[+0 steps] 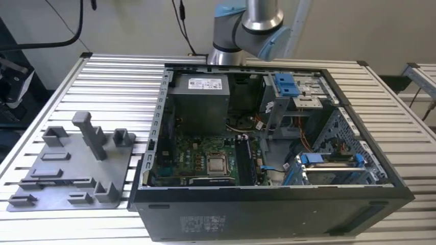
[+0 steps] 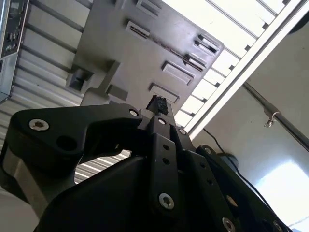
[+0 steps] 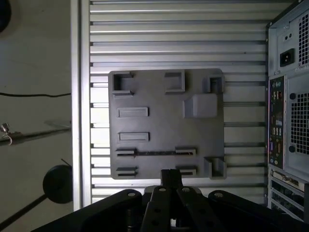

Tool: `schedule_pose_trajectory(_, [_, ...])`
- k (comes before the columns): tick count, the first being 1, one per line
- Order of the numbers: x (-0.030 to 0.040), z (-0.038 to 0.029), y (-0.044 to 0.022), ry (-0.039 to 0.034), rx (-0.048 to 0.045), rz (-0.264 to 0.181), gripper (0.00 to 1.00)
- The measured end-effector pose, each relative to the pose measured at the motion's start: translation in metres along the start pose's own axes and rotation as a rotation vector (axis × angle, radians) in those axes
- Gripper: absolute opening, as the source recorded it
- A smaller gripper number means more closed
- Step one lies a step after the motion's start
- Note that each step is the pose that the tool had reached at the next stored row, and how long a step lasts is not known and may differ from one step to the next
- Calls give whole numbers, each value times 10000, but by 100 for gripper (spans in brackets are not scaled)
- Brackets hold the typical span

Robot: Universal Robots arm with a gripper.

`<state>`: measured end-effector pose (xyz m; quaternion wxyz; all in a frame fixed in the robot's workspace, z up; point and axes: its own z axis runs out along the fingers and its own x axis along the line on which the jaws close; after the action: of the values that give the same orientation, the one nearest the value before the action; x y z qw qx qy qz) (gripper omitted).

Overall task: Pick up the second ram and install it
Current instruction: 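Pick up the second ram and move it above second insertion slot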

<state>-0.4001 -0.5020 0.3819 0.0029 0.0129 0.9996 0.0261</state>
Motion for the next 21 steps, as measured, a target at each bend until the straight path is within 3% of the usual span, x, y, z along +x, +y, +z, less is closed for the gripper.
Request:
schedule_pose_trajectory(6, [1, 0, 0, -1, 0, -26, 11])
schedule_pose_trajectory(10, [1, 1, 4, 15, 15, -375, 11])
schedule_pose_trajectory(21, [1, 0, 9, 109, 42, -2220, 11])
